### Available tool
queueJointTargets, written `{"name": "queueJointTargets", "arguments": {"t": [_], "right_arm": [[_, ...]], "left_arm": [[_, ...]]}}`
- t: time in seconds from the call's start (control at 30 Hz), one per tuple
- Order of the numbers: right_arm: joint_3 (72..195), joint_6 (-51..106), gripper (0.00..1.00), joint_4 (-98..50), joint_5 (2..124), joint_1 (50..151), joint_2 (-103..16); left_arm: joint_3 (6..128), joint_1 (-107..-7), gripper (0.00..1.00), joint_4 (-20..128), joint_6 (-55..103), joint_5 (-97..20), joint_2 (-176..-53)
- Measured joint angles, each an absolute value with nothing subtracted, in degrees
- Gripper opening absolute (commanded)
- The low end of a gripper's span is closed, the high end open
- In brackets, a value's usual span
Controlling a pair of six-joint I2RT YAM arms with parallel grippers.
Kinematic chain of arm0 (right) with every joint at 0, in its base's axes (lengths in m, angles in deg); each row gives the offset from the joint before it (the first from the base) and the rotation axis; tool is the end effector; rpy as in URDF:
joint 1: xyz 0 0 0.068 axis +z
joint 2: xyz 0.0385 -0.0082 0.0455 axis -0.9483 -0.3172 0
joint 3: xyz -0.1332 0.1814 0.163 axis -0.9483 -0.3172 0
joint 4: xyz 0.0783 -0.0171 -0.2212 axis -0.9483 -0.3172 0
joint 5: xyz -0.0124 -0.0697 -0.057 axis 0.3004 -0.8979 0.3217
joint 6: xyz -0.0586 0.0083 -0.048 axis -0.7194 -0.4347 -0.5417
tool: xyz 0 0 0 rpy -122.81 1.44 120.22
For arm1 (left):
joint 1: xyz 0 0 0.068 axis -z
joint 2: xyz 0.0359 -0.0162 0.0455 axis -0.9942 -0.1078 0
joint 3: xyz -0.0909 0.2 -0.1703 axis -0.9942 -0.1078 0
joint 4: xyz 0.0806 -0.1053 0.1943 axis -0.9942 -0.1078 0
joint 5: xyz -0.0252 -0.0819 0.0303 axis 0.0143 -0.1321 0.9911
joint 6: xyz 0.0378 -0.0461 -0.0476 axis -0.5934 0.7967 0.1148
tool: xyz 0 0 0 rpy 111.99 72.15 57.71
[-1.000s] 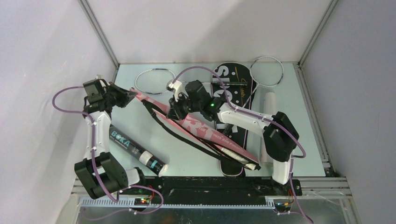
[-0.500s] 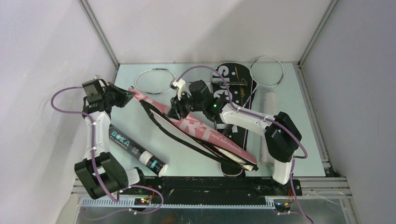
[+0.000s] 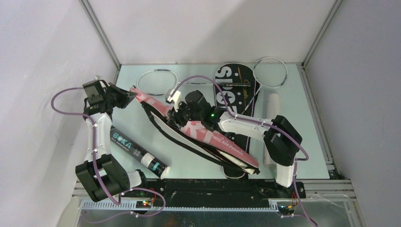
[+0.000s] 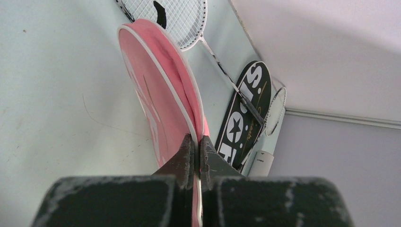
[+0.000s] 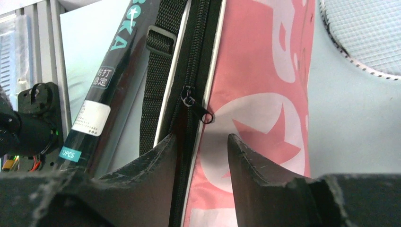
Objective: Pack up the badminton gear
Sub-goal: Zip the racket bag at the center of the board.
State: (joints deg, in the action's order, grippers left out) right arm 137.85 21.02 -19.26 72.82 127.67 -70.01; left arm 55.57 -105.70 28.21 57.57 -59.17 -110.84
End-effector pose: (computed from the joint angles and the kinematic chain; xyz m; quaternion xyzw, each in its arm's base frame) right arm 0.2315 0.3809 0.2730 -0.4611 0.6862 0.3718 0.4223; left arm 0.2590 0.0705 0.3122 -0.3748 0.7802 -0.3059 0.3965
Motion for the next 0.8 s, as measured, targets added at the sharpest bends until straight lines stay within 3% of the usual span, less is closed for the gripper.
{"name": "queueJointTargets", "arguments": {"t": [0.2,0.53,0.7,0.73,0.8], "right_arm": [[137.89,19.64,0.56,-16.05,72.66,127.4,-71.21],[140.6,18.6,0.42,-14.73,75.53,126.64,-73.86],[140.82,18.64,0.49,-13.18,77.28,126.55,-74.36],[140.82,18.55,0.47,-12.94,77.62,126.51,-74.36],[140.82,18.29,0.32,-12.55,77.82,126.46,-74.36]], "left_arm": [[55.57,-105.7,0.0,28.67,57.71,-59.19,-110.84],[55.55,-105.92,0.0,29.94,57.77,-58.91,-110.84],[55.55,-105.92,0.0,29.98,57.75,-58.91,-110.84],[55.55,-105.92,0.0,29.98,57.75,-58.91,-110.84],[55.55,-105.92,0.0,30.0,57.75,-58.91,-110.84]]}}
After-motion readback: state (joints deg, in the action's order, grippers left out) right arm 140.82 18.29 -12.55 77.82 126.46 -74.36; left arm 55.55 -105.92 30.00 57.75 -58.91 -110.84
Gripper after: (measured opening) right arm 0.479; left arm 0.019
